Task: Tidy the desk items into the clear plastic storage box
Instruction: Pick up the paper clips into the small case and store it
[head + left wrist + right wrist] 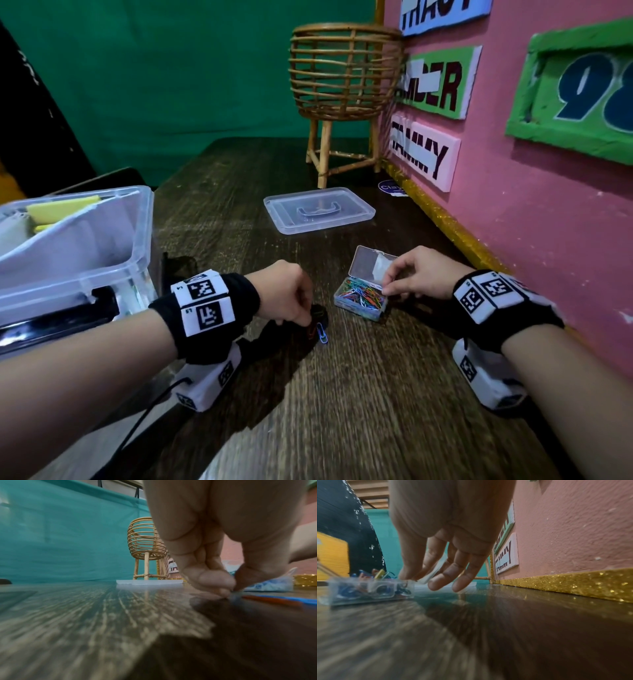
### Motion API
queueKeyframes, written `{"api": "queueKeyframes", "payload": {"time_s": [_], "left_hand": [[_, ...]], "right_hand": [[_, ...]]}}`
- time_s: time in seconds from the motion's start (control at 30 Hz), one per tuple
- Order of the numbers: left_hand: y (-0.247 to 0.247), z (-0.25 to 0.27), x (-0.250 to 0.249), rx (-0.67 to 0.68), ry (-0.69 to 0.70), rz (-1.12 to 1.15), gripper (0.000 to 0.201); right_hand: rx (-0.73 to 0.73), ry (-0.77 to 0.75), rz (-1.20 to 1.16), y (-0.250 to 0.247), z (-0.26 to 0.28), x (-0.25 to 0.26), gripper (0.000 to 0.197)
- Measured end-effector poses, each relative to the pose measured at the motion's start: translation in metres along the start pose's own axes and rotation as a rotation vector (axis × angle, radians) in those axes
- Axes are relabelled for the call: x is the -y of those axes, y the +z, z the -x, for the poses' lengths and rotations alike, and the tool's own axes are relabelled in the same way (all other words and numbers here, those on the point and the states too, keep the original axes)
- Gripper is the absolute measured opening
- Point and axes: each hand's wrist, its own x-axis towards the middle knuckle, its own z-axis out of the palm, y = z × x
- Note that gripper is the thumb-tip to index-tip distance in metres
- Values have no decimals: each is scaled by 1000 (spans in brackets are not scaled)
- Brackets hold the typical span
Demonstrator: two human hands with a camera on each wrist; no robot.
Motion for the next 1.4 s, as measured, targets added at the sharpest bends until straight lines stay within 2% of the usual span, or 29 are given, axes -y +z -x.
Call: {"api": "queueKeyframes", "payload": {"time_s": [0.17, 0.27, 0.4, 0.53, 0.6, 0.67, 0.77, 0.83, 0.97, 1.07, 1.4], "left_hand": [[-7, -10, -12, -298, 134, 117, 13], [-9, -23, -29, -372, 249, 135, 2], [-6, -38, -38, -251, 317, -25, 15], [-6, -29, -28, -321, 359, -22, 17], [-5, -18, -15, -294, 406, -12, 12], [-3, -7, 0, -175, 426, 4, 19], [-1, 2, 12, 63, 384, -22, 32], [0, 1, 14, 130, 380, -17, 38], [2, -7, 10, 115, 349, 68, 32], [3, -9, 6, 138, 304, 86, 22], [10, -12, -4, 166, 262, -12, 16]], "right_hand": [[-2, -16, 22, -1, 1, 2, 4], [-25, -30, 8, -2, 4, 3, 4], [-15, -29, -24, -2, 6, 4, 9], [28, -59, -29, -4, 7, 6, 6], [20, -72, -24, -4, 8, 7, 8], [-2, -74, -37, -4, 9, 8, 11], [-13, -76, -34, -5, 11, 10, 18], [14, -48, -24, -4, 11, 11, 23], [119, -31, 4, -1, 10, 12, 34], [149, -60, 34, -1, 12, 14, 34], [30, -72, 102, -1, 9, 14, 9]]}}
